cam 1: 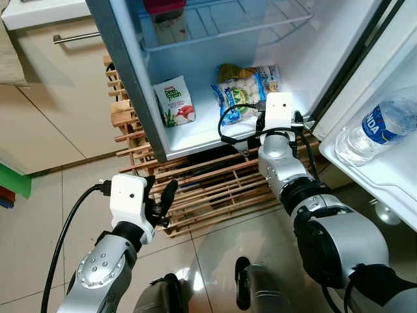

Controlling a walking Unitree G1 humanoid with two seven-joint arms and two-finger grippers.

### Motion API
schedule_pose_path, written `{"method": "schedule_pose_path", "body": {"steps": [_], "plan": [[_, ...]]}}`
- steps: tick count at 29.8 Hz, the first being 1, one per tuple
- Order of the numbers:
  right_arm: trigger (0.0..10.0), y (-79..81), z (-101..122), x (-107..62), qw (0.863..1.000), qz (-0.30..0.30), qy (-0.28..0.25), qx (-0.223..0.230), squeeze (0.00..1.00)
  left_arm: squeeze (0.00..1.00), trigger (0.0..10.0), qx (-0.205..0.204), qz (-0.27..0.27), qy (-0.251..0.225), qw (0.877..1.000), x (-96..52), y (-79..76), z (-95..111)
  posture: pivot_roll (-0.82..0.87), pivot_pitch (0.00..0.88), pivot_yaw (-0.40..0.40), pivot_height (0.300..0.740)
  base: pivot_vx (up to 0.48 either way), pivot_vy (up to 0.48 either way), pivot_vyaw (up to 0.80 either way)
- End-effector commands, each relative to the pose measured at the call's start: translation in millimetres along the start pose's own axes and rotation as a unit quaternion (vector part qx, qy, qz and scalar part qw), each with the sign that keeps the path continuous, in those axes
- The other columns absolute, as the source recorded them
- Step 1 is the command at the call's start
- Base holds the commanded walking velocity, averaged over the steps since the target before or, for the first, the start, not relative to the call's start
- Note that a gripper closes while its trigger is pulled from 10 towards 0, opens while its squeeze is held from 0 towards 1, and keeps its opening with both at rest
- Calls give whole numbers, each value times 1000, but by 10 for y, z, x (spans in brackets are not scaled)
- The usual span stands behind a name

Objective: Restocking fridge

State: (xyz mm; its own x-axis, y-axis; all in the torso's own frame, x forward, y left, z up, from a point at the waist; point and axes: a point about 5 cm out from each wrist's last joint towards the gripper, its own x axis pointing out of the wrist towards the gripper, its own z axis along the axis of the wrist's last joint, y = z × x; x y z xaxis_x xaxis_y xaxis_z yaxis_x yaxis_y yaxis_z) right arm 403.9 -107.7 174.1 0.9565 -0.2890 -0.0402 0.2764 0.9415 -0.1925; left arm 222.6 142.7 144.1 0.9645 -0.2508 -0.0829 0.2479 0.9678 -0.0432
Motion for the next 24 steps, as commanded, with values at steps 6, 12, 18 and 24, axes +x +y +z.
{"method": "schedule_pose_path", "body": {"steps": [6, 12, 18, 24], "plan": [[10000, 109, -86, -64, 1000, 19, 14, 8, 0, 0, 10000, 2, 6, 14, 1000, -41, -3, -50, -57, 296, -15, 736, 0, 0, 0], [10000, 117, -165, -86, 999, 25, 27, 6, 0, 0, 10000, 0, 5, 11, 1000, -32, -11, -46, -60, 292, -16, 736, 0, 0, 0], [10000, 111, -168, -81, 999, 31, 25, -6, 0, 0, 10000, -2, 5, 10, 1000, -30, -29, -46, -63, 287, -18, 736, 0, 0, 0], [10000, 44, -176, -40, 998, 43, 19, -33, 0, 0, 10000, -5, 3, 8, 1000, -9, -49, -45, -66, 285, -19, 736, 0, 0, 0]]}}
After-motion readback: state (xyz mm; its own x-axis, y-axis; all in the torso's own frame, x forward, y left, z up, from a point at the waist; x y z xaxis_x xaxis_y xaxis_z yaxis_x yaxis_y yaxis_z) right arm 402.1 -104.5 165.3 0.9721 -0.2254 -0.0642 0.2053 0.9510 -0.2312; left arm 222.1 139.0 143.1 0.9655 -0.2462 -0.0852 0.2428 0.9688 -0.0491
